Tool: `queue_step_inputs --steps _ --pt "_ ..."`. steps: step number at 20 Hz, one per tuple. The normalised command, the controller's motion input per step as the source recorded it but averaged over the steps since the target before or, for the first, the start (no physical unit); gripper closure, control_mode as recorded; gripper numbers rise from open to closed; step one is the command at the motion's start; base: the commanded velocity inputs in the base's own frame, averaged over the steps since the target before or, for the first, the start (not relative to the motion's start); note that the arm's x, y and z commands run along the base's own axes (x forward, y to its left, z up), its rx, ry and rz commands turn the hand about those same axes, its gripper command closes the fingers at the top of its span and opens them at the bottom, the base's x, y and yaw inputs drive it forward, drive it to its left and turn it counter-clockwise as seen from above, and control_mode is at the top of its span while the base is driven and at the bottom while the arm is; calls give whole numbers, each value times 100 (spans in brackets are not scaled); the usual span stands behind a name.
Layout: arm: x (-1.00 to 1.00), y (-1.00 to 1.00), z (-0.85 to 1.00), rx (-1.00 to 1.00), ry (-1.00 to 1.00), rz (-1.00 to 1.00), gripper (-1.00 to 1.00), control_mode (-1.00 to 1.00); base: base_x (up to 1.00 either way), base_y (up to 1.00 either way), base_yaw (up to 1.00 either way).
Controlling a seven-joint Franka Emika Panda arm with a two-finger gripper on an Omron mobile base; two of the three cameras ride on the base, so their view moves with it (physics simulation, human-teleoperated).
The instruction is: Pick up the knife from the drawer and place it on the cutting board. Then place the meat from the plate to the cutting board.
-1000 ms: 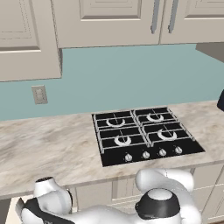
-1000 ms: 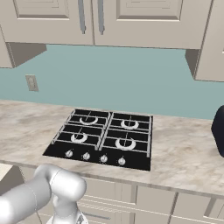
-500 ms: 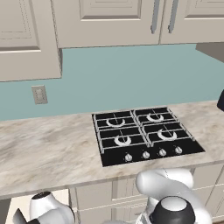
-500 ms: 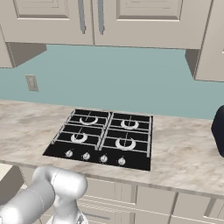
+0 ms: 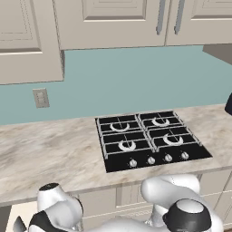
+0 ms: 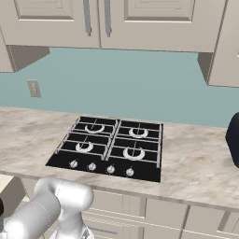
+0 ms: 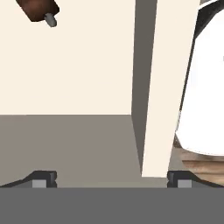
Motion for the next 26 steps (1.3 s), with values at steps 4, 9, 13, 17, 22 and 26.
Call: queue_step_inputs --steps 4,9,13,17,22,26 --pt "63 -8 12 0 -6 9 -100 -100 0 0 0" --pt "50 -3 2 0 -8 15 -100 -100 0 0 0" --pt "37 0 0 0 -6 18 -100 -100 0 0 0" --pt "20 0 -9 0 -2 19 -100 -100 0 0 0" --pt "4 0 -17 0 -1 11 -100 -100 0 0 0" --pt "5 1 -12 0 0 7 -100 -100 0 0 0"
